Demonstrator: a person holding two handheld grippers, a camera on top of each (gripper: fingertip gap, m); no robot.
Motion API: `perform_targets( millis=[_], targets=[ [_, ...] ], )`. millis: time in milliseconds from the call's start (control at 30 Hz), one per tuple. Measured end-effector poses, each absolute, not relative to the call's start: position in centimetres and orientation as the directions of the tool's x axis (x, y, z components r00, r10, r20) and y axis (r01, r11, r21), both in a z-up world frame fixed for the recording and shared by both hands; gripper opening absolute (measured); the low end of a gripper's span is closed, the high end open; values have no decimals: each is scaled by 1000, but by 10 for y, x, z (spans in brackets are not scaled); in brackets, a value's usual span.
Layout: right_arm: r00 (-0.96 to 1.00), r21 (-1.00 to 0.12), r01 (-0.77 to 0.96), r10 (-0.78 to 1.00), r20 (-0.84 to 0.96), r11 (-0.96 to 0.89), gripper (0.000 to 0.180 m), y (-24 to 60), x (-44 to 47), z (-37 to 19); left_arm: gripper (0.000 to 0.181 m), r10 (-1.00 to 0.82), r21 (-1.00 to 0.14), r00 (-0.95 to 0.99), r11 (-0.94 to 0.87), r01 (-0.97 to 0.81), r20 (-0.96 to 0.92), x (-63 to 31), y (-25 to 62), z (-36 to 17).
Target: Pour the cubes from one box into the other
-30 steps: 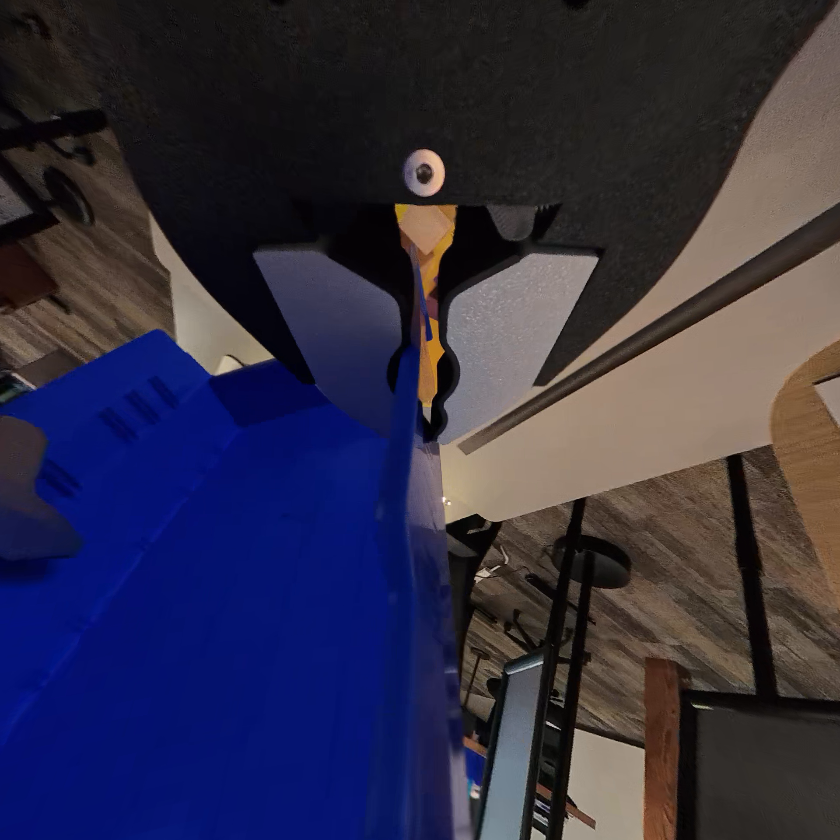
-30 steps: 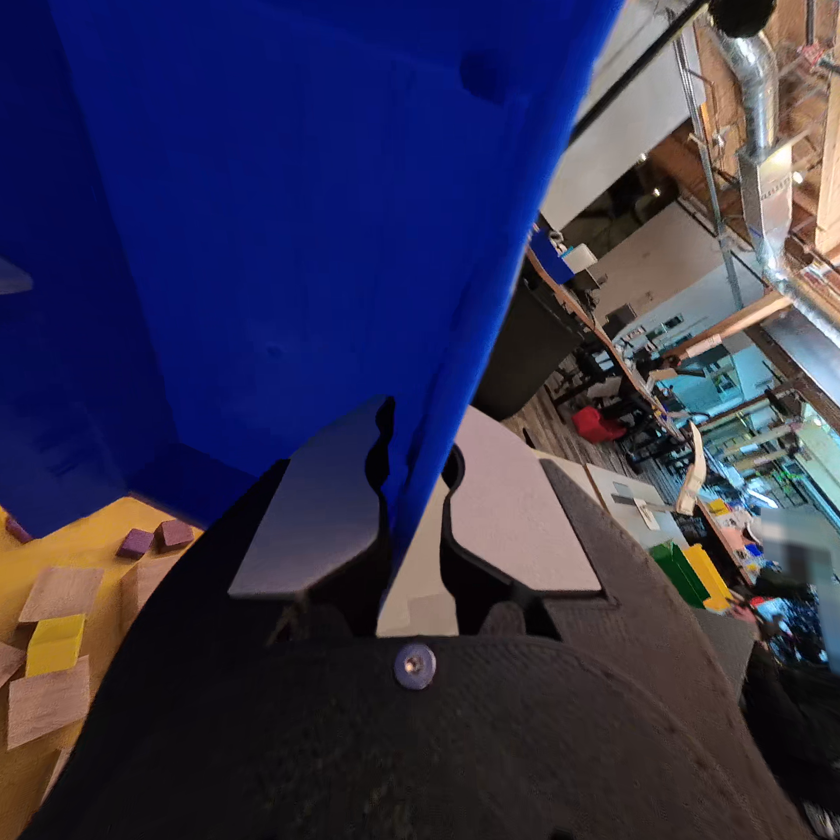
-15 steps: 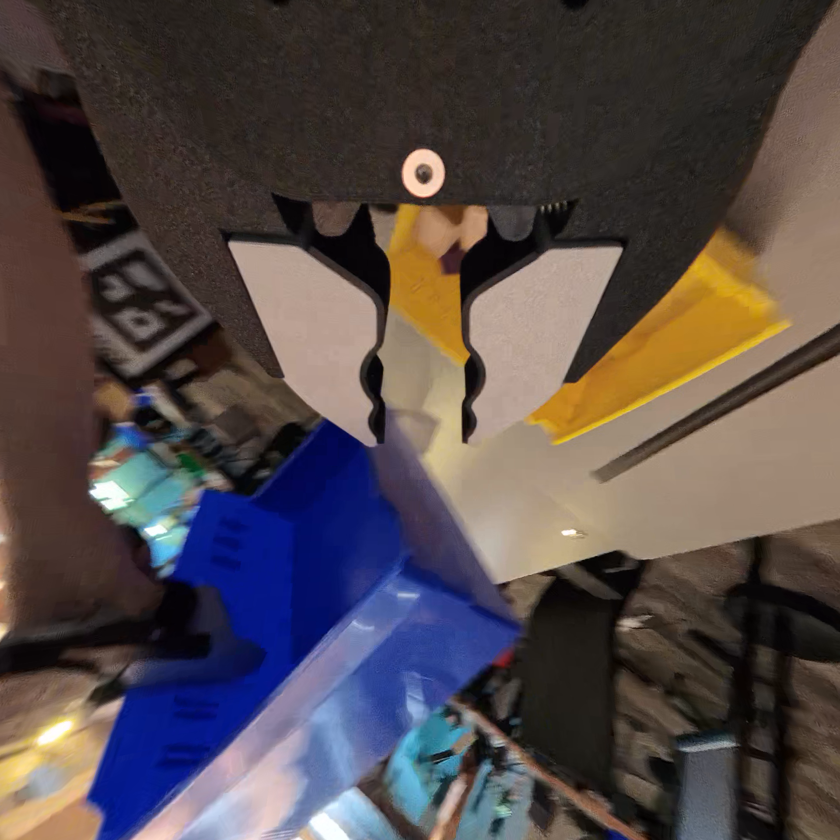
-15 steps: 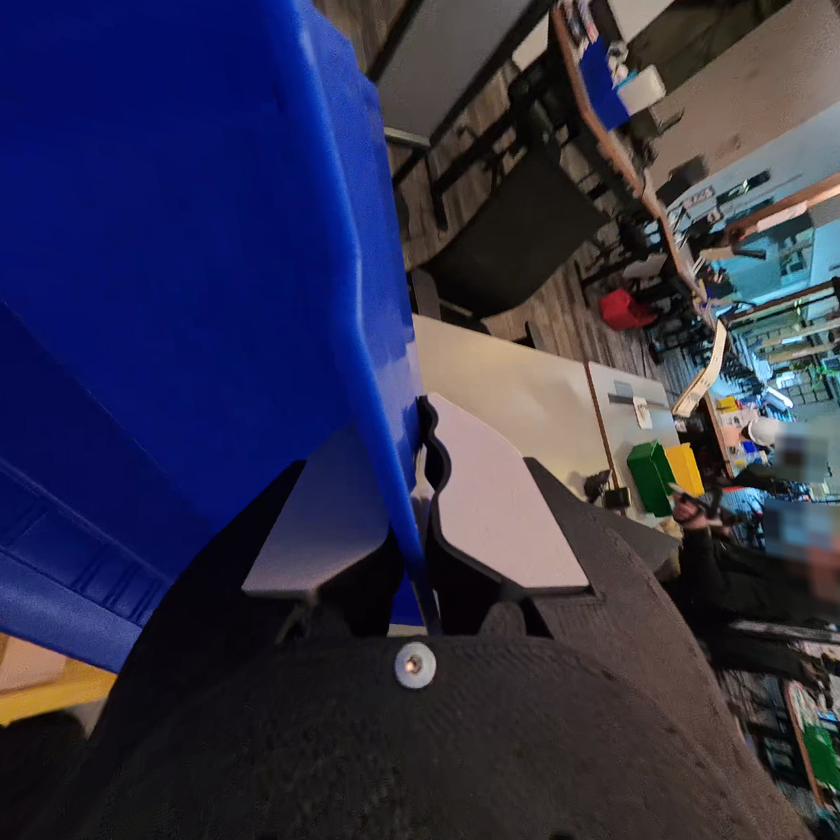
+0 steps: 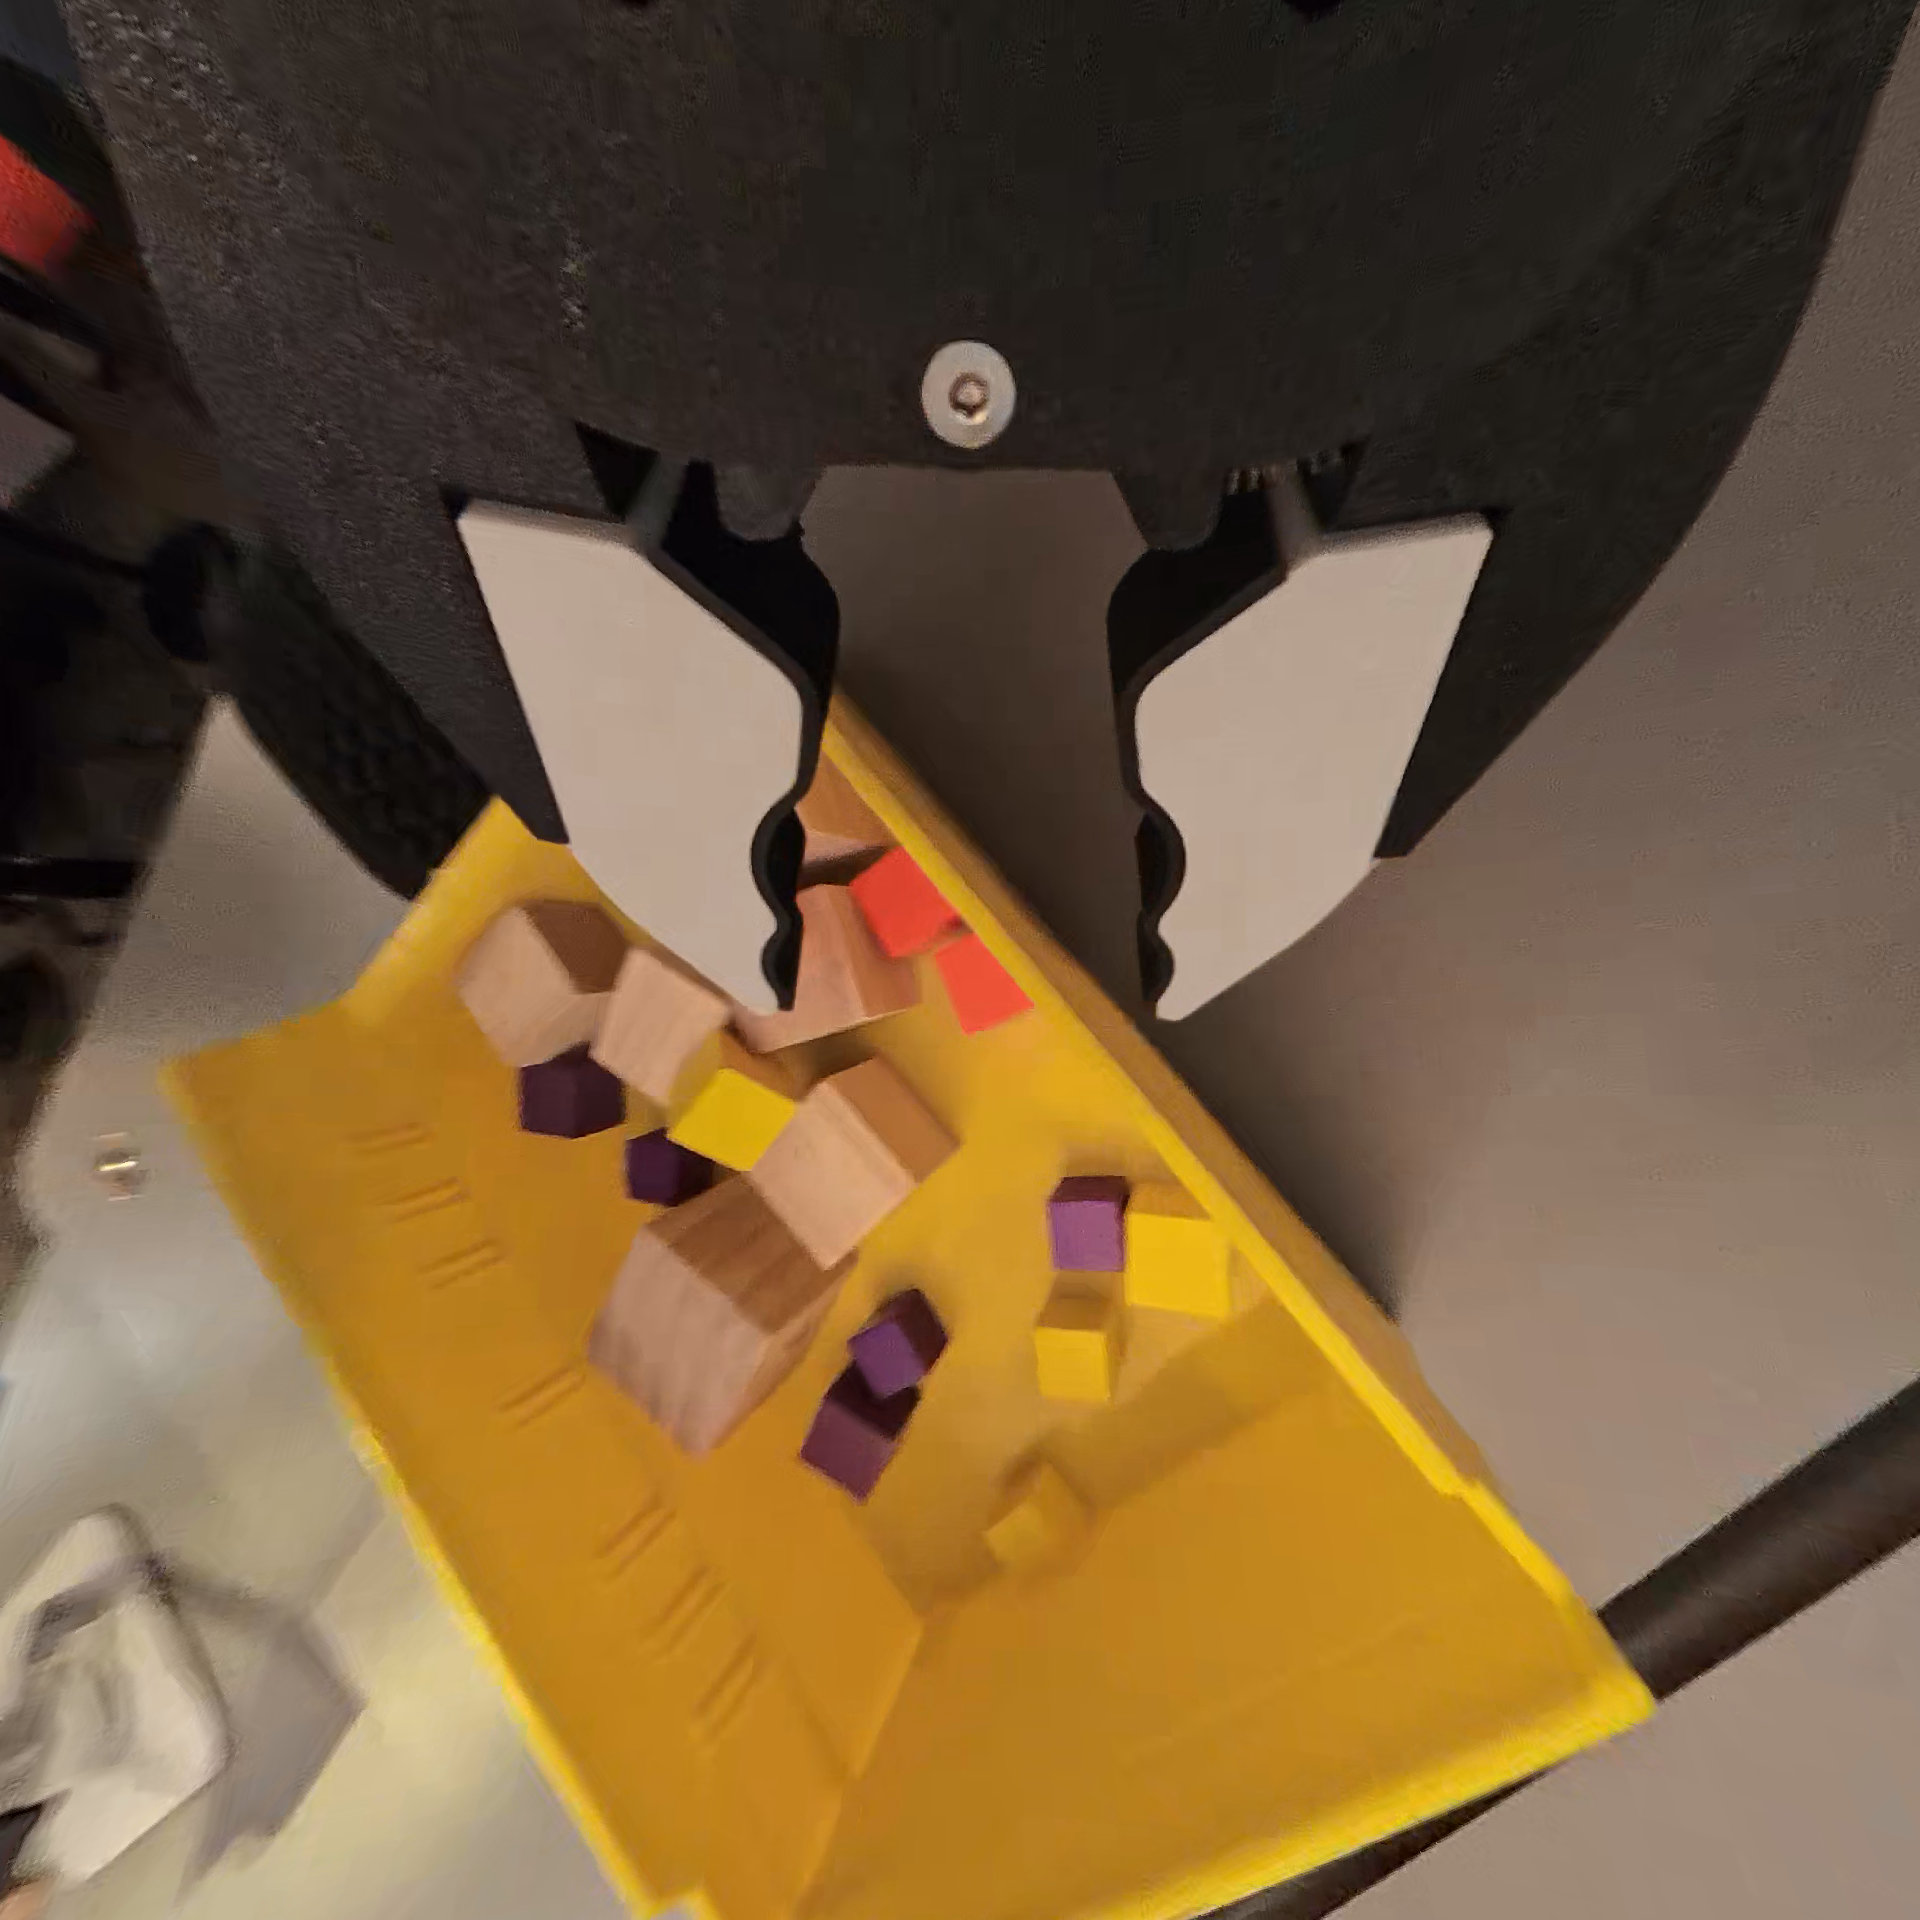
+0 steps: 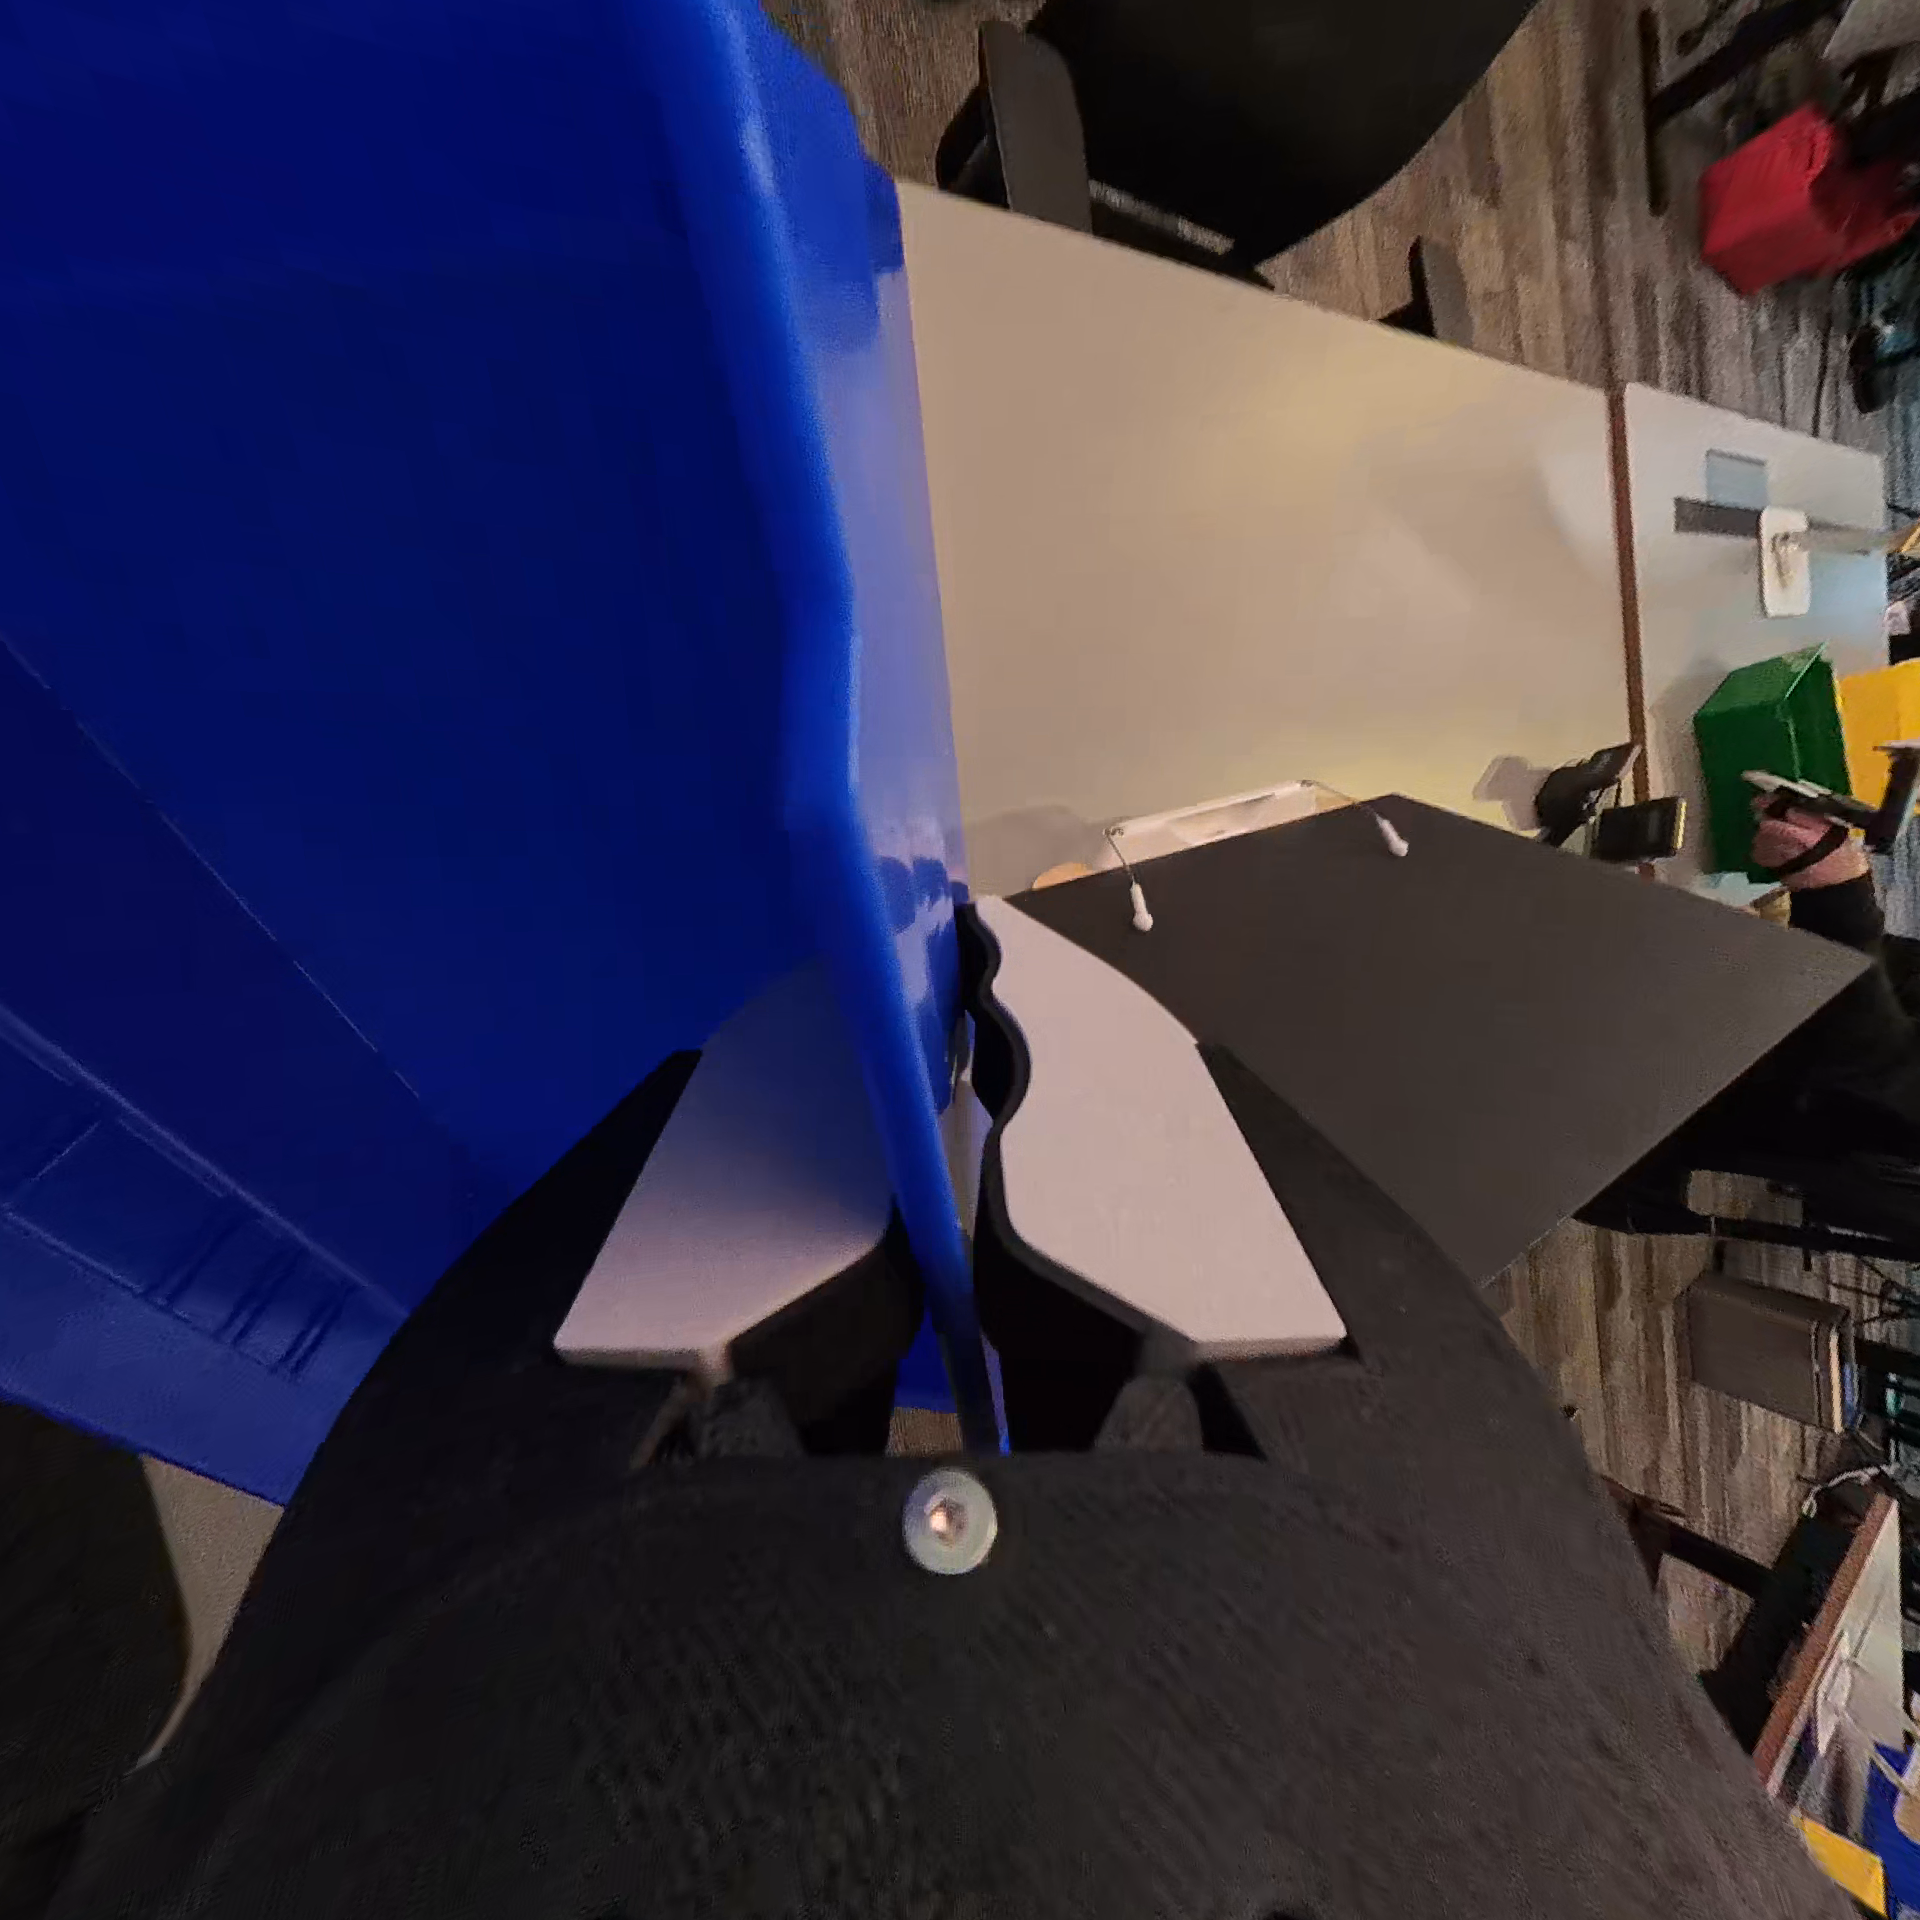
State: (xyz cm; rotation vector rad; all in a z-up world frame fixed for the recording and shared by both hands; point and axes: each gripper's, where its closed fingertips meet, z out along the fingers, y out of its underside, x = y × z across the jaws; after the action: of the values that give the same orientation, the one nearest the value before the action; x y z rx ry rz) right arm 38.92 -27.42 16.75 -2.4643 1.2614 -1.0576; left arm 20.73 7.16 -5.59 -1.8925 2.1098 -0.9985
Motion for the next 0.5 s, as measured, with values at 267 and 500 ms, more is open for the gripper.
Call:
perform_targets(
  millis=[267,500],
  targets=[
    [410,-358,-680,-737,538,-640,5,-298,392,122,36,-955,-336,-137,43,-941,263,202,71,-83],
    [441,-319,-718,-759,479,-619,5,-290,392,84,15,-911,-177,-102,32,-984,399,189,74,-88]
  ],
)
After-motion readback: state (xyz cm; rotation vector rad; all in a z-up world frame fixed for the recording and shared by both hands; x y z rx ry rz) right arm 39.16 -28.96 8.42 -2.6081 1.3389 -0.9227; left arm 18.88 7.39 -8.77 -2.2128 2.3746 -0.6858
